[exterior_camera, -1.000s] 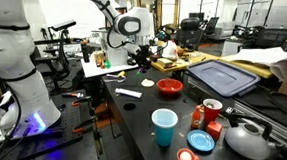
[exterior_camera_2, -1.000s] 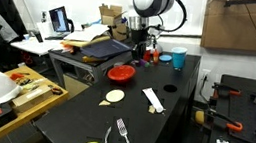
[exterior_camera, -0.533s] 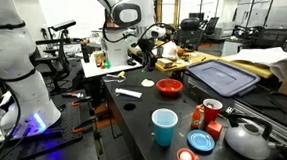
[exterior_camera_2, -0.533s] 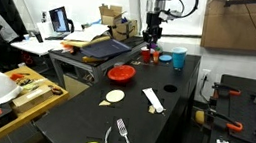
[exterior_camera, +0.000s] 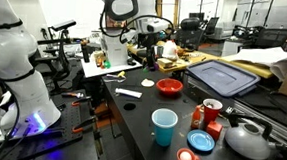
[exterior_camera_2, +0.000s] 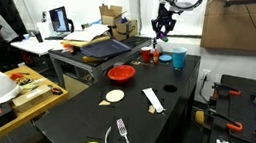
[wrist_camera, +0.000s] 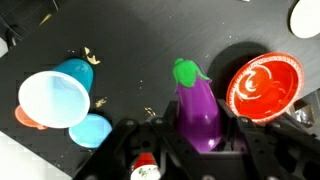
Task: Pick up the purple eggplant toy and move it to the right of the table, slide the eggplant toy a little to the right, pick up the toothpaste and put it in front of the blue cup
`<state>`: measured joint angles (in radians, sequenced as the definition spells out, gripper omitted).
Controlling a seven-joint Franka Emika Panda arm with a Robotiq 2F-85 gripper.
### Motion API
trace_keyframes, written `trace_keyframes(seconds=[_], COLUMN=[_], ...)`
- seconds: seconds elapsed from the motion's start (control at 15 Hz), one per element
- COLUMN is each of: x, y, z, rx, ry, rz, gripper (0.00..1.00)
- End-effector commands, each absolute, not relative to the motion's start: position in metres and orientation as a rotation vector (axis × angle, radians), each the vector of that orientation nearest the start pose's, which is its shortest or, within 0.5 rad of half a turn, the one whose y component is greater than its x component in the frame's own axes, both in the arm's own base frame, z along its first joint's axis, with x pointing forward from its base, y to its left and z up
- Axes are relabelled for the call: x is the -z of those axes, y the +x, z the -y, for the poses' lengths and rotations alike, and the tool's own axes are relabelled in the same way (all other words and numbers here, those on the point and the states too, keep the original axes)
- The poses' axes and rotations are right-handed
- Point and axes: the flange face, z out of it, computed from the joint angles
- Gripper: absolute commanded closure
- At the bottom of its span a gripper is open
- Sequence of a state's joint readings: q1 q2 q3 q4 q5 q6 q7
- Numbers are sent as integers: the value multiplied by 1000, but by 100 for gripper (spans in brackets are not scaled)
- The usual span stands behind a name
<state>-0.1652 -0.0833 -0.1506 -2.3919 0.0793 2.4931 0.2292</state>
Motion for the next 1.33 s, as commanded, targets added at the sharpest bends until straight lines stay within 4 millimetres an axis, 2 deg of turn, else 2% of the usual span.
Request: trace_keyframes(seconds=[0.0,0.4,0.8,1.27], x=[-373,-339,-285,-224], y=[456,462,491,527], z=[174,200,210,211], rx=[327,310,201,76], ry=[-2846,-2796,-2799,-2855], rz=[-1138,-1342,-1447,-1511], gripper=[83,83,83,83])
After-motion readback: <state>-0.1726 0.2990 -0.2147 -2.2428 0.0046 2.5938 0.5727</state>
